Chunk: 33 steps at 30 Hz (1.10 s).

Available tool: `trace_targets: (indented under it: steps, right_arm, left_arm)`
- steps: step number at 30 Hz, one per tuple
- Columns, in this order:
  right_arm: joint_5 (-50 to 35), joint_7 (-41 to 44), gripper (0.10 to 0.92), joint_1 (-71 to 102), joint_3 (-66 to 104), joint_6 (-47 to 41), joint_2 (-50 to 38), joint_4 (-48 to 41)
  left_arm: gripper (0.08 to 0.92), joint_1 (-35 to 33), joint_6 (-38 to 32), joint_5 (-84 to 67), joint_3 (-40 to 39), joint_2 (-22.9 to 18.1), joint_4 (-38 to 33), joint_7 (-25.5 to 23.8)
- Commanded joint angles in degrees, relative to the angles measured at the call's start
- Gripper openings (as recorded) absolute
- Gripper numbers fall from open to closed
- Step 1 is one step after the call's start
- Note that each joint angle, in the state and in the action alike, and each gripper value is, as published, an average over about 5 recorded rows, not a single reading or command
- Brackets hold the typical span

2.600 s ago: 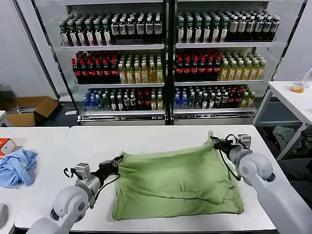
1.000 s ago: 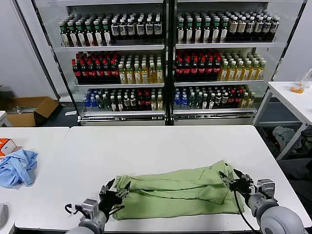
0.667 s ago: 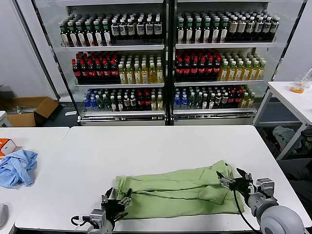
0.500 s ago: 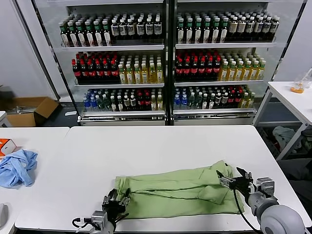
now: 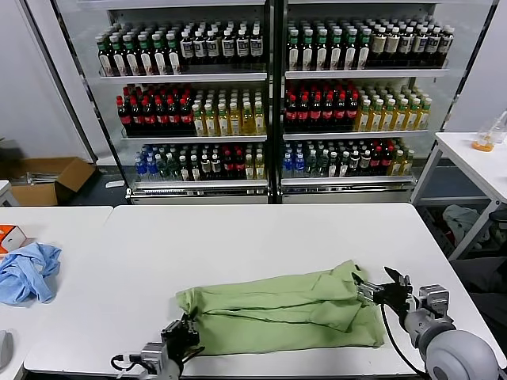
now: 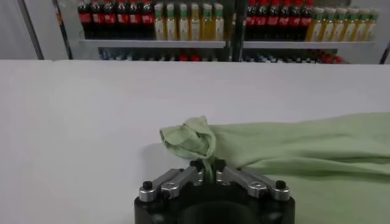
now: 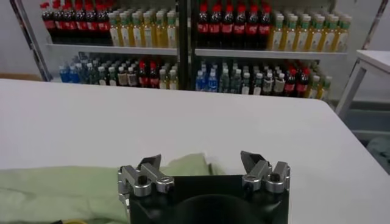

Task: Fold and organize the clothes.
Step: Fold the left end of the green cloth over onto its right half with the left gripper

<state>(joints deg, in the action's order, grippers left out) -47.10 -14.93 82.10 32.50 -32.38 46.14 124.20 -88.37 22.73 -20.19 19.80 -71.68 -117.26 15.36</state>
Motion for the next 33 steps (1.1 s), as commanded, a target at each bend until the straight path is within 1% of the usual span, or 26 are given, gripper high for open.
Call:
trace_targets:
  steps: [1,6,9,12,14,16,19,23,27,33]
  right_arm:
    - [-0.1,0.1,0.823,-0.4,-0.1,0.2,-0.1,-0.1]
    - [-0.2,0.4,0.823,-1.3,-0.6,0.6,-0.3,-0.7]
    - [-0.2,0.5,0.823,-1.6,-0.8,0.8,-0.4,-0.8]
    - [-0.2,0.7,0.823,-1.6,-1.0,1.0,-0.6,-1.0]
    - [-0.1,0.7,0.823,-1.6,-1.1,1.1,-0.7,-1.1]
    - [-0.1,0.7,0.823,-1.7,-1.2,1.1,-0.8,-1.2]
    - [0.1,0.7,0.823,-1.9,-1.5,1.2,-0.8,-1.4]
    - [0.4,0.8,0.823,-2.1,-2.1,1.3,-0.8,-1.5]
    - [0.7,0.8,0.823,-2.2,-2.4,1.3,-1.1,-1.5]
    - [0.8,0.8,0.823,-2.6,-2.6,1.3,-1.2,-1.7]
  left_arm:
    - [0.099,-1.8,-0.1,-12.1,16.8,5.4,-0.2,-2.3]
    - [0.095,-2.6,0.1,-19.1,27.4,10.1,2.0,-3.0]
    - [0.095,-2.4,0.9,-24.3,32.7,12.1,2.1,-3.2]
    - [0.095,-2.2,2.2,-32.9,35.6,12.5,-0.8,-3.1]
    - [0.095,-2.1,2.7,-39.2,35.3,11.7,-4.3,-3.1]
    - [0.095,-1.9,2.9,-43.8,33.2,10.3,-8.2,-3.5]
    - [0.095,-1.7,3.0,-48.0,27.9,7.5,-13.0,-4.5]
    - [0.095,-1.0,3.1,-51.5,19.6,3.6,-16.8,-5.7]
    - [0.095,0.8,2.7,-52.8,11.6,0.9,-16.3,-6.2]
    - [0.095,5.6,2.0,-50.9,2.5,-2.6,-9.6,-6.1]
